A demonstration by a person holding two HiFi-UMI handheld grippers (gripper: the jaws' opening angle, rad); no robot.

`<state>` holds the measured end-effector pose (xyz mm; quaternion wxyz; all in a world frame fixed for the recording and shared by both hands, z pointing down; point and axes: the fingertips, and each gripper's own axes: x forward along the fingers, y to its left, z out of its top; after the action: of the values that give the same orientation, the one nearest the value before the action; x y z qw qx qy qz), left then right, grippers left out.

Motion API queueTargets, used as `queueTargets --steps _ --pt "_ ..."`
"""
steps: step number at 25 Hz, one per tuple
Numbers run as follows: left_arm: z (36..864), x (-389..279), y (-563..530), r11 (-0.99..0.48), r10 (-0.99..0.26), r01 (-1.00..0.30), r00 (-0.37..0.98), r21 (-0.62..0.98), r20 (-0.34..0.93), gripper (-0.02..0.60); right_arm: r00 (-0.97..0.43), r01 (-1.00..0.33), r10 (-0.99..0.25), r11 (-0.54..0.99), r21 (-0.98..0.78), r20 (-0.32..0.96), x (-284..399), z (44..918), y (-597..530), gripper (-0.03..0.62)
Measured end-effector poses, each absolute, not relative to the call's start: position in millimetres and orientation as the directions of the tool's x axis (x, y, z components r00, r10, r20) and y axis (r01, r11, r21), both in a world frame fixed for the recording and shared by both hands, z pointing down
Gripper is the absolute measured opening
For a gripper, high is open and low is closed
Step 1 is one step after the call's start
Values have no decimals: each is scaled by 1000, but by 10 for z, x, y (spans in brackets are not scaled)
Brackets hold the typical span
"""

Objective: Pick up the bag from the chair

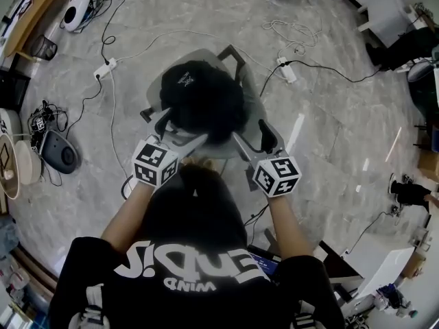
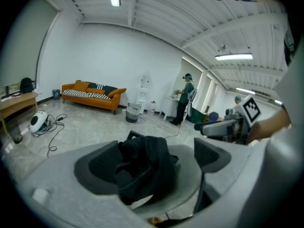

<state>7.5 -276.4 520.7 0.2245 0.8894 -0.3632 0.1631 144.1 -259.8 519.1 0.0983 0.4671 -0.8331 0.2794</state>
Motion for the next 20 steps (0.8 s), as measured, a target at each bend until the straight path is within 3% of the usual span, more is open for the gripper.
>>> queueTargets --steps 13,20 --pt "6402 375 -2797 -676 -437 -678 684 288 584 532 -575 -817 -598 451 -358 559 1508 6180 -3219 400" --pt "7012 499 -2859 -672 -394 -678 668 298 631 534 -596 -803 -581 430 -413 554 1446 6449 -3573 428"
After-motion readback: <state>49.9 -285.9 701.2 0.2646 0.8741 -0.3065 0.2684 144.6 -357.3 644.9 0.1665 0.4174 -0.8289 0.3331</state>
